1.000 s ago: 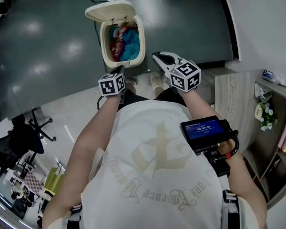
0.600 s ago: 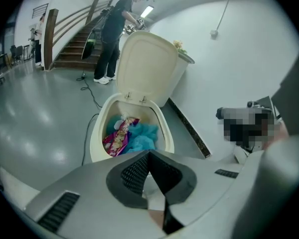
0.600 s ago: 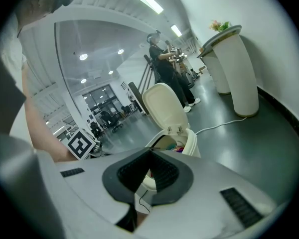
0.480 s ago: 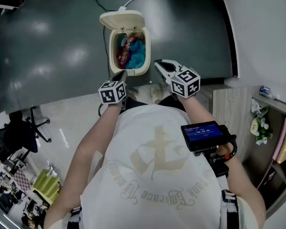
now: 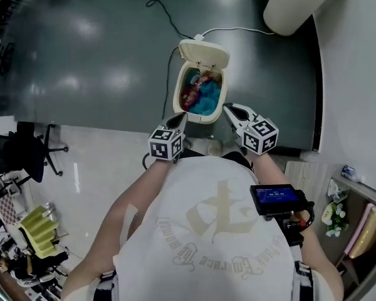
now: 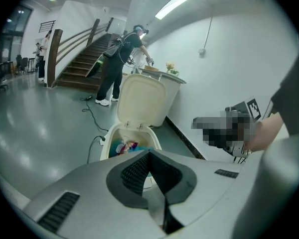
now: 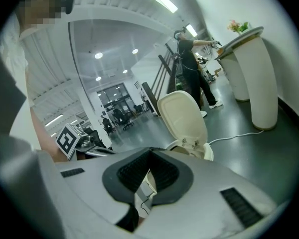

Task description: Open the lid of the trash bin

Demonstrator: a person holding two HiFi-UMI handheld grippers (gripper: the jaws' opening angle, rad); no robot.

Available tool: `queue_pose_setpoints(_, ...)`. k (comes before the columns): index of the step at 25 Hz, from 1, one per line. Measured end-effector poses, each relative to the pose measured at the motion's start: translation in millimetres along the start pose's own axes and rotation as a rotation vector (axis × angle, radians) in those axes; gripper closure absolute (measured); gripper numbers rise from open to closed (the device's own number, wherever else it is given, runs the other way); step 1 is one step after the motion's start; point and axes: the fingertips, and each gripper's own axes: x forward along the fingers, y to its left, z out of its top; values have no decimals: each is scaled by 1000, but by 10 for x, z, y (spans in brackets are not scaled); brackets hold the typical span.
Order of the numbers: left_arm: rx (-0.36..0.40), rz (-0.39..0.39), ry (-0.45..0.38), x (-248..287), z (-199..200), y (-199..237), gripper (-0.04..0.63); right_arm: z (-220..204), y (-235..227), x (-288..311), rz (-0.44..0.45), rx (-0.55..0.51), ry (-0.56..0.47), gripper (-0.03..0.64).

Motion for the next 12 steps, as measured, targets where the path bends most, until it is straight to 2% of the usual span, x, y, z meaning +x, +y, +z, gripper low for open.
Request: queue_pose_setpoints(12, -8, 53, -198, -476, 558, 46, 581, 362, 133, -7, 61, -118, -10, 612)
